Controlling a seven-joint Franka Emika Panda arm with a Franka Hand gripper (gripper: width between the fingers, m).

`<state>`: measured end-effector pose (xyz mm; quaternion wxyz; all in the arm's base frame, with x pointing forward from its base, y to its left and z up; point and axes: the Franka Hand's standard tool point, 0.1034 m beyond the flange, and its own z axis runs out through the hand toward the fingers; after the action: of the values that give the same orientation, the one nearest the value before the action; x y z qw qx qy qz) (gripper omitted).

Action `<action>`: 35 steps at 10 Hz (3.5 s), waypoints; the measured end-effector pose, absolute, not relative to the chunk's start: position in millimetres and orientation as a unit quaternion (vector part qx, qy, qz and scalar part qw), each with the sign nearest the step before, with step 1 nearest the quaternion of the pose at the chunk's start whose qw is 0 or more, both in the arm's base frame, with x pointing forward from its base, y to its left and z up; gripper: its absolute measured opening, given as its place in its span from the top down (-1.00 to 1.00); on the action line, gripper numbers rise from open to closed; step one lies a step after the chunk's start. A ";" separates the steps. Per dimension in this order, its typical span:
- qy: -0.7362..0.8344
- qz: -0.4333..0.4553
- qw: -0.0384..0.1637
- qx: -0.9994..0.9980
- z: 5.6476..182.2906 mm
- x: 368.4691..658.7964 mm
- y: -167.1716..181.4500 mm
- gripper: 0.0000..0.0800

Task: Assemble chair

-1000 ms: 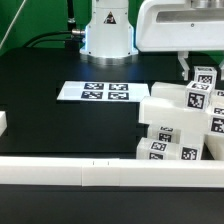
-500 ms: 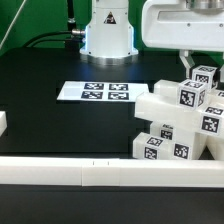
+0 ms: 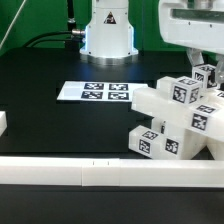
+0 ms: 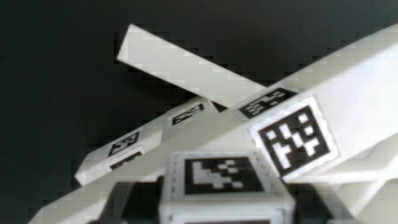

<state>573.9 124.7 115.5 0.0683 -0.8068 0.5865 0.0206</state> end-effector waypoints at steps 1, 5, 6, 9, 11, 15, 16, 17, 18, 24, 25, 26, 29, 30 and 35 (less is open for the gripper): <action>0.628 0.024 0.069 -0.775 115.7 573.9 127.3 0.29; 0.642 0.027 0.074 -0.763 114.7 574.3 129.0 0.29; 0.622 0.025 0.075 -0.779 114.7 574.5 128.3 -0.39; 0.529 0.017 0.076 -0.845 113.8 574.2 128.1 -0.61; 0.454 0.010 0.077 -0.888 113.9 574.2 128.0 -0.62; 0.314 -0.002 0.075 -0.946 113.8 574.0 127.5 -0.62; 0.237 -0.011 0.062 -0.969 113.6 573.9 126.0 -0.62; 0.163 -0.018 0.050 -0.985 113.7 573.9 124.8 -0.62; 0.116 -0.021 0.044 -0.992 114.2 574.4 124.0 -0.62; -0.141 -0.027 0.029 -0.989 111.5 572.2 121.3 -0.62; -0.179 -0.027 0.028 -0.983 110.2 570.5 121.7 -0.62; -0.211 -0.028 0.027 -0.977 110.6 570.6 121.6 -0.62; -0.246 -0.029 0.026 -0.968 110.7 570.6 121.9 -0.36; -0.246 -0.031 0.026 -0.968 109.8 571.2 121.8 -0.01; -0.211 -0.031 0.028 -0.977 109.9 571.4 121.7 0.30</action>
Offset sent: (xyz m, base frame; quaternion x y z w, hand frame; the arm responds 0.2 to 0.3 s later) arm 0.0000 0.0000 0.0000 0.0000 0.0000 0.0650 0.9979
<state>571.4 121.7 109.9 0.0278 -0.9767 -0.2107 -0.0307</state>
